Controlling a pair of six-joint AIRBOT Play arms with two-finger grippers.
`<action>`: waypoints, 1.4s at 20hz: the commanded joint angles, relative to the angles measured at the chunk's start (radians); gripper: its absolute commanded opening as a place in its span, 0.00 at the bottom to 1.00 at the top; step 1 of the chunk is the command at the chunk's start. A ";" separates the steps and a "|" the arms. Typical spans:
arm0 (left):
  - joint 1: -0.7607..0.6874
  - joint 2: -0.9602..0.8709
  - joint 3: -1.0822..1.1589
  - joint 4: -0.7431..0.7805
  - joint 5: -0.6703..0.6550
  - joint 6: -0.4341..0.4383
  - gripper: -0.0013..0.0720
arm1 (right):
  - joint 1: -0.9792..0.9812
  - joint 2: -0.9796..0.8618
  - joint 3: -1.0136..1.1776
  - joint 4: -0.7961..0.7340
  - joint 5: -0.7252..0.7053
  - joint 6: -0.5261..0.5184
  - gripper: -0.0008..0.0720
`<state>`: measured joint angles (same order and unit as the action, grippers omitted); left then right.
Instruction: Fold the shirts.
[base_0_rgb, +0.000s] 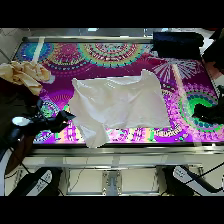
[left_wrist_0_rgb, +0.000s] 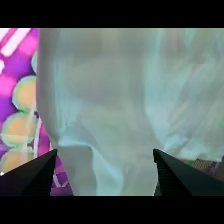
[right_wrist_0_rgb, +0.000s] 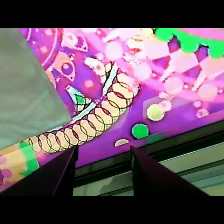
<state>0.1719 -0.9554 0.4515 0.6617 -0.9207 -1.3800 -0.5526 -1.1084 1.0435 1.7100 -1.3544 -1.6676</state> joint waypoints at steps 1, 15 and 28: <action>-0.157 -0.028 -0.046 -0.018 0.085 -0.090 0.87 | -0.014 -0.007 -0.005 0.052 0.036 -0.046 0.55; -0.241 -0.153 -0.045 -0.021 0.293 -0.222 0.21 | -0.014 -0.008 -0.006 0.052 0.053 -0.055 0.55; -0.241 -0.132 -0.032 -0.019 0.307 -0.119 0.03 | -0.015 -0.059 -0.488 0.397 0.088 -0.284 0.55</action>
<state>-0.0681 -1.0954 0.4179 0.6418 -0.6136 -1.5261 -0.5678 -1.1366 0.6888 1.9087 -1.3045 -1.8702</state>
